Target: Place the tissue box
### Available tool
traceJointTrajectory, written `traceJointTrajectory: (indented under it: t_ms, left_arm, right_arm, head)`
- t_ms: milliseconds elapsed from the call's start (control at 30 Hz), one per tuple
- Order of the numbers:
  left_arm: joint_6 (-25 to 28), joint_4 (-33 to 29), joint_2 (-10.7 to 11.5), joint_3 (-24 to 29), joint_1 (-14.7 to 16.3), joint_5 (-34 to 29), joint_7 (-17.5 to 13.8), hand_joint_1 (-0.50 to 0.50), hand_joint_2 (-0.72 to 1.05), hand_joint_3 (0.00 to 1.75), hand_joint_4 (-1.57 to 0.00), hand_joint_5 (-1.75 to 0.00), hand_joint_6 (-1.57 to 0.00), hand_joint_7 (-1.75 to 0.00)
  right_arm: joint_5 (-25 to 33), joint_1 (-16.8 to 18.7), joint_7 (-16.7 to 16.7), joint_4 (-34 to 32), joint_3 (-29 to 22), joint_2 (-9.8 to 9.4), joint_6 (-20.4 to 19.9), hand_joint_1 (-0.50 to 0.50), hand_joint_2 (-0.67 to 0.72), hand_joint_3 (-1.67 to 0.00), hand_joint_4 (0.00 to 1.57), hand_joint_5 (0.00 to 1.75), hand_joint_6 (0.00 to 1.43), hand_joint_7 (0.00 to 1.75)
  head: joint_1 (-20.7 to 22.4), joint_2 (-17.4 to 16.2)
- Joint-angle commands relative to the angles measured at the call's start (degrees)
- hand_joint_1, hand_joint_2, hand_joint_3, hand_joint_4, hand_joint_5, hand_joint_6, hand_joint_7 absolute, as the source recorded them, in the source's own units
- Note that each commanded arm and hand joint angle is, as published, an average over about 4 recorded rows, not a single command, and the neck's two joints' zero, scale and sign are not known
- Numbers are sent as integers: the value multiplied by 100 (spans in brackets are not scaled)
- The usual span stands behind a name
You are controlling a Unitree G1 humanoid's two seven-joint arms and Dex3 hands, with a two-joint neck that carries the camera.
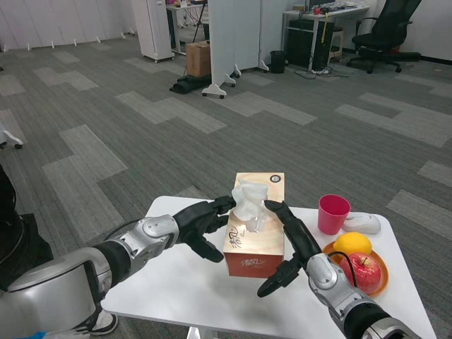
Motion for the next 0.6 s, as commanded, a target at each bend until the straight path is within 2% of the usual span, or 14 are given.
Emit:
traceJointTrajectory:
  t_ms: [33, 167, 233, 367, 600]
  left_arm:
    - [-155, -126, -31, 60, -56, 25, -36, 50, 96, 9, -11, -21, 0, 0]
    - [-155, -126, -31, 60, -56, 25, -36, 50, 96, 9, -11, -21, 0, 0]
    - [-155, -126, -31, 60, -56, 25, -36, 50, 96, 9, -11, -21, 0, 0]
    - [-155, -126, -31, 60, -56, 25, -36, 50, 96, 9, -11, -21, 0, 0]
    - [-155, -126, -31, 60, -56, 25, -40, 50, 96, 9, -11, -21, 0, 0]
  right_arm:
    - [-17, -38, 60, -159, 47, 99, -169, -4, 15, -8, 0, 12, 0, 56]
    - [-17, -38, 60, -159, 47, 99, -162, -4, 15, -8, 0, 19, 0, 56]
    - [-17, -38, 60, -159, 47, 99, -165, -4, 15, -8, 0, 15, 0, 56]
    - [-17, -38, 60, -159, 47, 94, -169, -4, 15, -8, 0, 19, 0, 56]
    - [-17, -38, 60, -67, 47, 99, -169, -4, 15, -8, 0, 15, 0, 56]
  head:
    - [5, 2]
    - [4, 7]
    - [4, 6]
    - [1, -4]
    - [17, -10]
